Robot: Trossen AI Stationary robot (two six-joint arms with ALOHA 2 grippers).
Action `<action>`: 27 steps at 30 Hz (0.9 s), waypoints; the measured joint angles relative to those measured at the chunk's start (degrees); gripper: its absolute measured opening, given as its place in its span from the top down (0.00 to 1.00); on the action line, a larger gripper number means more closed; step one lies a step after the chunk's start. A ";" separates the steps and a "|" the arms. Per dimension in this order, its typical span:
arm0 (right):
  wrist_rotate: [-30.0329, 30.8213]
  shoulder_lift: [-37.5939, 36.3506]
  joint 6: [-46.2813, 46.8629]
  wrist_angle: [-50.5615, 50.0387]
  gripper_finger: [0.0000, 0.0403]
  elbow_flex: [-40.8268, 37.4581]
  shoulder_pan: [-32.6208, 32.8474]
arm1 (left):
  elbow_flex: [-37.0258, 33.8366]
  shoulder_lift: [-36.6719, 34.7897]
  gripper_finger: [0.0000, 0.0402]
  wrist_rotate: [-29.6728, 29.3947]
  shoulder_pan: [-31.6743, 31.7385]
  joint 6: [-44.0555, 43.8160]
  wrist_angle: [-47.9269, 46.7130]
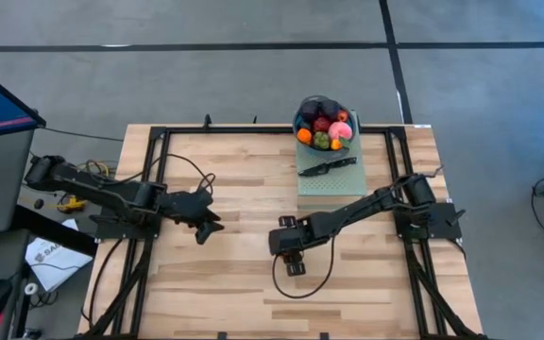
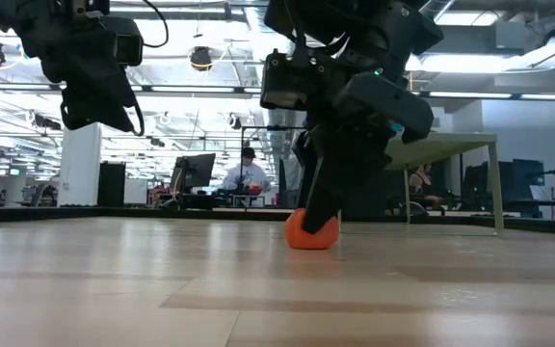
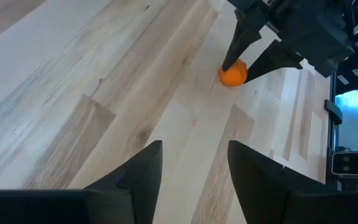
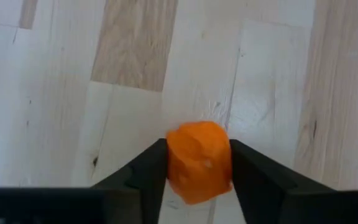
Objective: Pick & Place Fruit
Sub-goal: Put the orange tangerine into the blue strainer bowl on the shelf
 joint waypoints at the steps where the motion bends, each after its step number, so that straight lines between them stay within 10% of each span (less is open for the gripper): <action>1: -0.04 0.00 0.00 -0.07 0.62 0.00 0.00 | 0.00 0.00 0.56 0.00 0.00 0.00 0.00; 19: 0.10 -22.93 14.54 -12.64 0.60 6.96 -1.86 | 0.00 0.02 0.58 0.00 0.00 0.00 0.74; 27: 17.02 -40.10 19.23 -17.12 0.64 9.84 -12.50 | 0.00 0.02 0.59 -1.54 0.00 0.20 1.96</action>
